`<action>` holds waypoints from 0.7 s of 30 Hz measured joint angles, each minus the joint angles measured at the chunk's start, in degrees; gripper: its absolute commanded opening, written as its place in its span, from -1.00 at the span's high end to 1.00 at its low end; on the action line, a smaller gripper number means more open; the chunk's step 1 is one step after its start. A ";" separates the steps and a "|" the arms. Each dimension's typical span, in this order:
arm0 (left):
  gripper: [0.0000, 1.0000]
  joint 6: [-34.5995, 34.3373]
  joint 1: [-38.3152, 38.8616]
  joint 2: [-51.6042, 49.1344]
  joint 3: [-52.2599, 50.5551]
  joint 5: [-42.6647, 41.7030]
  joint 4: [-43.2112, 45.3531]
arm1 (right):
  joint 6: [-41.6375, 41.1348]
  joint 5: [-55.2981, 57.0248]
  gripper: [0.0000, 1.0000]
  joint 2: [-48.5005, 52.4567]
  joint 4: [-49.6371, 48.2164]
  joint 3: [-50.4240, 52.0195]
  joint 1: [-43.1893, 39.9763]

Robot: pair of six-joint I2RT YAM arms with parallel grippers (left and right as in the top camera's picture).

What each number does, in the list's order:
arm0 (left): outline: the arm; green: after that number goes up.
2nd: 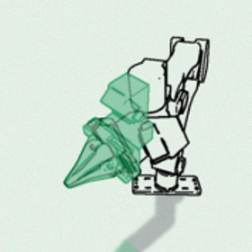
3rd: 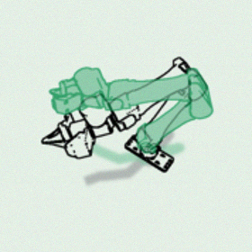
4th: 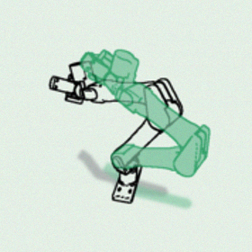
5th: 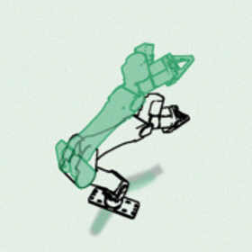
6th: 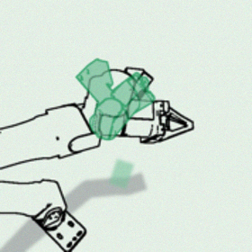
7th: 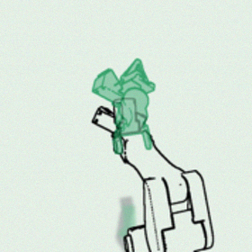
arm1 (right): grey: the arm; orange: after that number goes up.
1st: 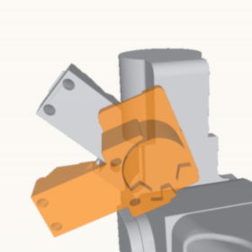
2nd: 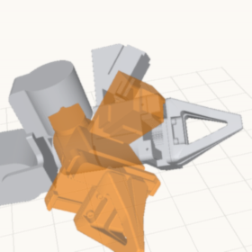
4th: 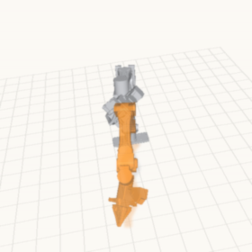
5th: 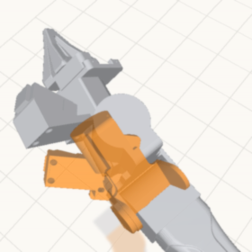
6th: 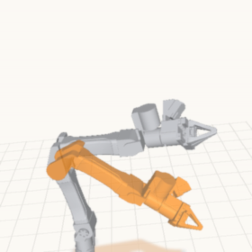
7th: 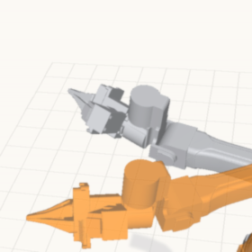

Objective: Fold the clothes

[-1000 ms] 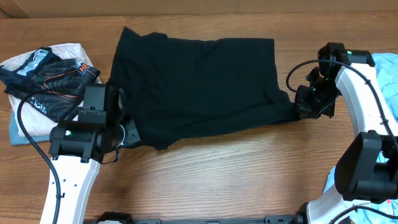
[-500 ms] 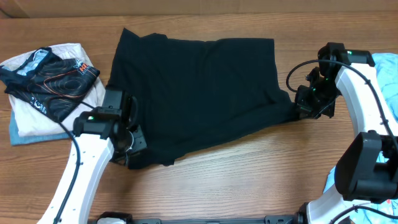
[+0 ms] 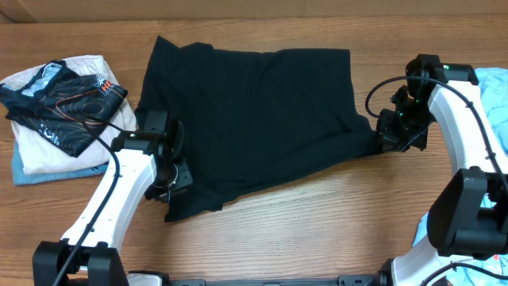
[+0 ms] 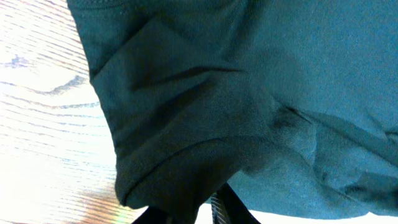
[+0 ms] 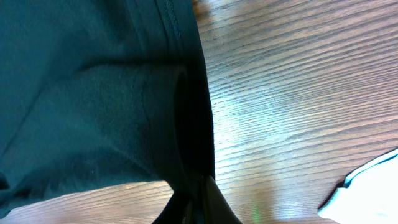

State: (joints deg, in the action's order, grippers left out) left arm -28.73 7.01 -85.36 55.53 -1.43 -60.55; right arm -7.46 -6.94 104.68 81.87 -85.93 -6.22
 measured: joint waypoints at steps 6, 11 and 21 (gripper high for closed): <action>0.50 0.00 0.00 -0.17 -0.02 2.12 0.68 | 0.00 0.11 0.90 0.00 -0.17 0.00 -0.02; 0.51 0.00 0.00 -0.15 -0.02 3.78 1.44 | 0.00 0.13 0.90 0.00 -0.20 0.00 -0.02; 0.92 0.20 0.00 -0.17 0.02 4.55 2.29 | 0.02 0.15 0.90 0.00 -0.26 0.00 -0.02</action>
State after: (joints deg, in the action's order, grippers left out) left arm -28.53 7.01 -85.54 55.55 3.11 -58.26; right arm -7.44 -6.79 104.68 81.60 -85.93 -6.24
